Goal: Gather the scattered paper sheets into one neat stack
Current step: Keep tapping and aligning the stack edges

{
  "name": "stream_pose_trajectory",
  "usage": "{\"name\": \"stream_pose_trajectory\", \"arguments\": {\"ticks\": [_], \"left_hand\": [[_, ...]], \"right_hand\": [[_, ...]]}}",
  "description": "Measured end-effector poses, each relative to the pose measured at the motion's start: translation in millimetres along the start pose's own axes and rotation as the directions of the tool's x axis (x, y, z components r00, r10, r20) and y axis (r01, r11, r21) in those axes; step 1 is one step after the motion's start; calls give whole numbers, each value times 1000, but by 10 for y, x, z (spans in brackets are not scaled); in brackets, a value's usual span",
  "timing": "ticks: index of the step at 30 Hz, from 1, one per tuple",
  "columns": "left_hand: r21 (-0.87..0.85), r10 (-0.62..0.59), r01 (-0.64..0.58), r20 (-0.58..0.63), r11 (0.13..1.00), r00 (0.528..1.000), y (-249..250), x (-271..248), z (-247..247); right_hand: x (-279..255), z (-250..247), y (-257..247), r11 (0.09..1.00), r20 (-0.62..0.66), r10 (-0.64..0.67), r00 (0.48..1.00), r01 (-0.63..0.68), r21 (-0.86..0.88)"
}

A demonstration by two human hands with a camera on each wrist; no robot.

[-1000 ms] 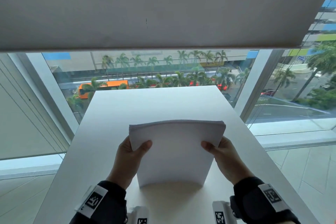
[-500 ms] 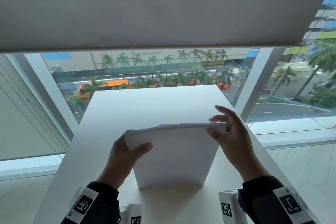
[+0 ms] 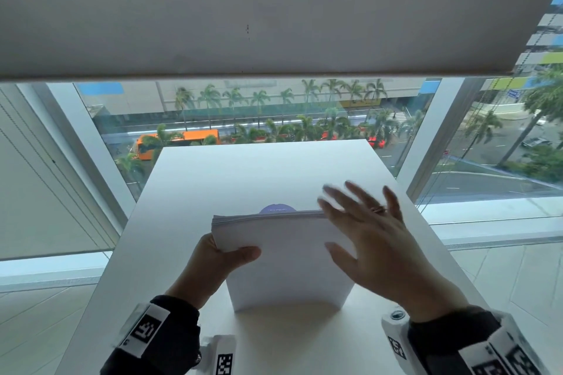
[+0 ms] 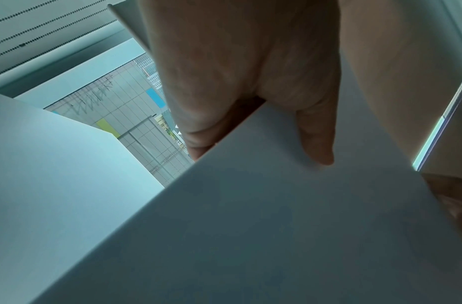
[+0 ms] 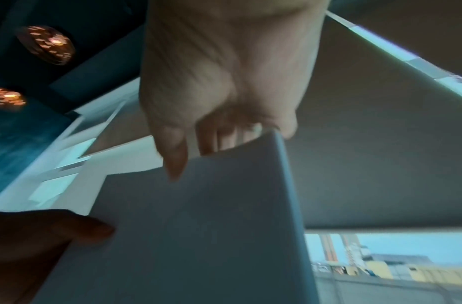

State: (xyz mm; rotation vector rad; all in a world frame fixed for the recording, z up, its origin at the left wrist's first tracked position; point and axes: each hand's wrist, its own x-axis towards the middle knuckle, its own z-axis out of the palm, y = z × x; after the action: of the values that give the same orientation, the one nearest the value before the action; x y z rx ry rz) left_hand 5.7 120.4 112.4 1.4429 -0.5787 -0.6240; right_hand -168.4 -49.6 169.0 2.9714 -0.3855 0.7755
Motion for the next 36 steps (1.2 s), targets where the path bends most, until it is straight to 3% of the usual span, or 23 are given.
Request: {"name": "stream_pose_trajectory", "arguments": {"ticks": [5, 9, 13, 17, 21, 26, 29, 33, 36], "left_hand": [[-10, -11, 11, 28, 1000, 1000, -3, -21, -9], [-13, -4, 5, 37, 1000, 999, -4, -34, -3], [-27, -1, 2, 45, 1000, 999, -9, -38, -5], [-66, -11, 14, 53, 998, 999, -6, -32, 2], [-46, 3, -1, 53, 999, 999, 13, -45, -2], [-15, -9, 9, 37, 1000, 999, 6, -34, 6], [27, 16, -18, 57, 999, 998, 31, -48, 16], [6, -31, 30, 52, 1000, 998, -4, -39, -2], [-31, -29, 30, 35, 999, 999, -39, -27, -16]], "right_hand": [[72, -66, -159, 1000, -31, 1, 1000, 0, 15], [99, 5, -296, 996, 130, -86, 988, 88, -9], [232, -84, -364, 995, 97, -68, 993, 61, 73], [308, 15, -560, 990, 276, -138, 951, 130, 48], [368, -23, -691, 998, 76, -67, 995, 68, -6], [391, 104, -870, 972, 152, -233, 960, 228, 51], [434, 42, -935, 980, 109, -192, 975, 186, 65], [400, 84, -892, 976, 163, -215, 963, 207, 64], [354, -18, -679, 997, 34, -65, 997, 64, 42]]}}
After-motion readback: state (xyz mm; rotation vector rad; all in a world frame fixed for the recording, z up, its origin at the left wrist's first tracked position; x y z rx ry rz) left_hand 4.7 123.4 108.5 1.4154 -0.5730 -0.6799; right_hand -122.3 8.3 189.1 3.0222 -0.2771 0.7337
